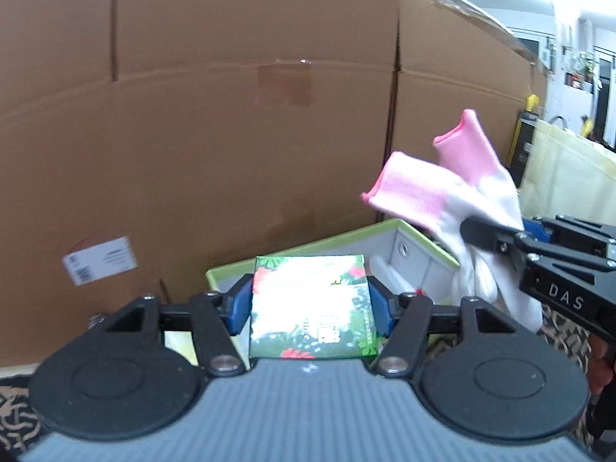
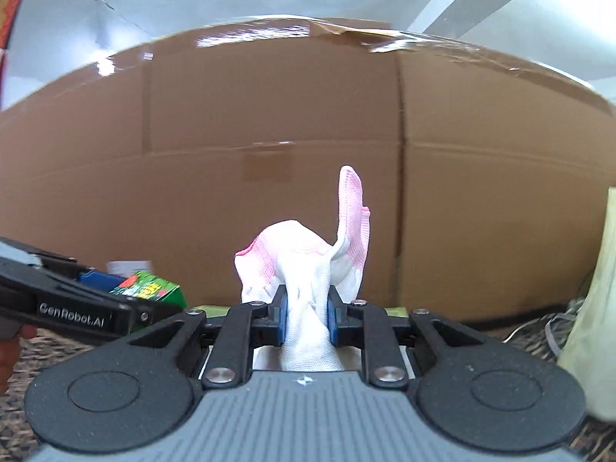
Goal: Organize objects
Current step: 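Carry green box and white gloves into the lime-green box and release both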
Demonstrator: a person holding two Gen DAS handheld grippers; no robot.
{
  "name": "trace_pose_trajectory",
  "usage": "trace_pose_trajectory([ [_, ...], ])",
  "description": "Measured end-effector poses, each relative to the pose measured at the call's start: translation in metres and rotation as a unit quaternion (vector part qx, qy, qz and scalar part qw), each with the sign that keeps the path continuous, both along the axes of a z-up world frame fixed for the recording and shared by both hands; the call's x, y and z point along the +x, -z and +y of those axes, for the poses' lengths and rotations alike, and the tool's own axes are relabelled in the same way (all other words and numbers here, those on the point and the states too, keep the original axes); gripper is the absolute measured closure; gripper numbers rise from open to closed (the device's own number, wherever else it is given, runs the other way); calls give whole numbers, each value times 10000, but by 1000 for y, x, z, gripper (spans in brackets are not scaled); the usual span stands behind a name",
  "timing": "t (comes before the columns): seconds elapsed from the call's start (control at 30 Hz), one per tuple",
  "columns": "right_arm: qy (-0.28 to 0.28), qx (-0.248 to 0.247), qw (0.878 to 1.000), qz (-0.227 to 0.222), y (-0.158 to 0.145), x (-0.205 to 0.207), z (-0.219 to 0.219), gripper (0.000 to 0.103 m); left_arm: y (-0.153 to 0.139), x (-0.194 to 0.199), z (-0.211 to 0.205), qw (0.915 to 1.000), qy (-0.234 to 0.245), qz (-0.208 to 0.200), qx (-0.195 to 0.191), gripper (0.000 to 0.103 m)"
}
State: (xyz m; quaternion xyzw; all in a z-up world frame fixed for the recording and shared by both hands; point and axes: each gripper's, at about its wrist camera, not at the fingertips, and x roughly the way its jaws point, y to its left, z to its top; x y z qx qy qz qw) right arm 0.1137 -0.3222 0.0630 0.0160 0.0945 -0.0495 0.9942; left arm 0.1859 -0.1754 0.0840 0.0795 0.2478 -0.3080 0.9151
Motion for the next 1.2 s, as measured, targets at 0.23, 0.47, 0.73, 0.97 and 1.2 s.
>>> trace_pose_trajectory([
  [0.23,93,115,9994,312,25,58,-28,81,35,48,-38,9989,-269,375,3,43],
  [0.47,-49,-49,9916,1293,85,100,-27,35,79,67,-46,9978,-483,378,244,12],
  [0.73,234,75,9975,660,70,66,-33,59,83,55,-29,9973,-663,313,4,0],
  [0.97,256,-137,9910,1309,85,82,-18,67,74,34,-20,9967,-677,441,-112,0],
  [1.2,55,-121,9990,416,57,23,5,27,53,4,24,9938,-826,714,-193,0],
])
